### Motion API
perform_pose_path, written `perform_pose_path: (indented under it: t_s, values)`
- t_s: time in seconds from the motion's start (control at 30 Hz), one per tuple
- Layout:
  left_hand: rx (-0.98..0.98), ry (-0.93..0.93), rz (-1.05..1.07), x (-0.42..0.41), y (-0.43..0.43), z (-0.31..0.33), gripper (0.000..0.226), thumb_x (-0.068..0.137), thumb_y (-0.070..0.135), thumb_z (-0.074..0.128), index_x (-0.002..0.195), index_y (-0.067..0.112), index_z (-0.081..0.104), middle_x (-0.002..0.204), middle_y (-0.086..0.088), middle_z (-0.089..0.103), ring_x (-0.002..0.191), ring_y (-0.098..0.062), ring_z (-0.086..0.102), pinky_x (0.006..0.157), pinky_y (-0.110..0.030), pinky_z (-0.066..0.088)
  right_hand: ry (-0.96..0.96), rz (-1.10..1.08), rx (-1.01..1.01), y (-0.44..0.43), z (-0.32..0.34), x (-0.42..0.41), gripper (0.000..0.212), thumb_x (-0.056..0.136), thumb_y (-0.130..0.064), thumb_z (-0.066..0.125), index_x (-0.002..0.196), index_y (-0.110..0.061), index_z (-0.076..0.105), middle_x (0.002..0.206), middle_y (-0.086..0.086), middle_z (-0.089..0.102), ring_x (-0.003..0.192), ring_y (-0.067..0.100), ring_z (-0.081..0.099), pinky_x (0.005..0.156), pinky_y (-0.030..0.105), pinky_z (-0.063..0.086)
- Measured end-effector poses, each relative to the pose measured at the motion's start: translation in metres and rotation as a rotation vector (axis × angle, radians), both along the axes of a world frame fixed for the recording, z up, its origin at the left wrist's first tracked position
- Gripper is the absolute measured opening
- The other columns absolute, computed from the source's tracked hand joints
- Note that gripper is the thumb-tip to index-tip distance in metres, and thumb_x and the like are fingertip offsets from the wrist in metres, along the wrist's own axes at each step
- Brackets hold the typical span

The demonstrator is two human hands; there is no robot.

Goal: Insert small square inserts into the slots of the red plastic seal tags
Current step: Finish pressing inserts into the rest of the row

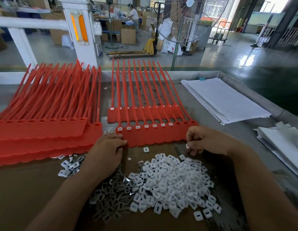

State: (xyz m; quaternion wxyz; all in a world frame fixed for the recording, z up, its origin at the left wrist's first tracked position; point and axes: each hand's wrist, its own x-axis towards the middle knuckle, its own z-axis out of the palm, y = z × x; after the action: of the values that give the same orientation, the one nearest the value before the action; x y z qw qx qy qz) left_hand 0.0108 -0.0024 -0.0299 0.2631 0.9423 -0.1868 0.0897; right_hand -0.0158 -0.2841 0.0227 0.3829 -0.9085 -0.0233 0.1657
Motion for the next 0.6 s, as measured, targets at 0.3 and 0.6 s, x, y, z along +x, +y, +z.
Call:
perform_pose_path:
  t_s: [0.3,0.6]
  values:
    - [-0.007,-0.005,-0.002,0.000,0.000,-0.001,0.033,0.089,0.011,0.050,0.120,0.018,0.059,0.133,0.005,0.048,0.126,-0.011,0.036,0.102,-0.017,0.021,-0.150,-0.104,0.019,-0.003,0.000,0.003,0.020,0.073,0.000,0.072,0.069,-0.014,0.059,0.069,0.001,0.061,0.062,0.006,0.054,0.065,0.023,0.044]
    - [0.005,0.004,0.008,0.000,0.000,-0.001,0.034,0.090,0.011,0.048,0.121,0.019,0.058,0.135,0.005,0.047,0.127,-0.011,0.034,0.103,-0.017,0.017,-0.249,-0.308,0.222,0.003,-0.004,0.011,0.020,0.071,0.011,0.069,0.071,-0.007,0.062,0.055,0.004,0.057,0.041,0.002,0.050,0.043,0.012,0.041]
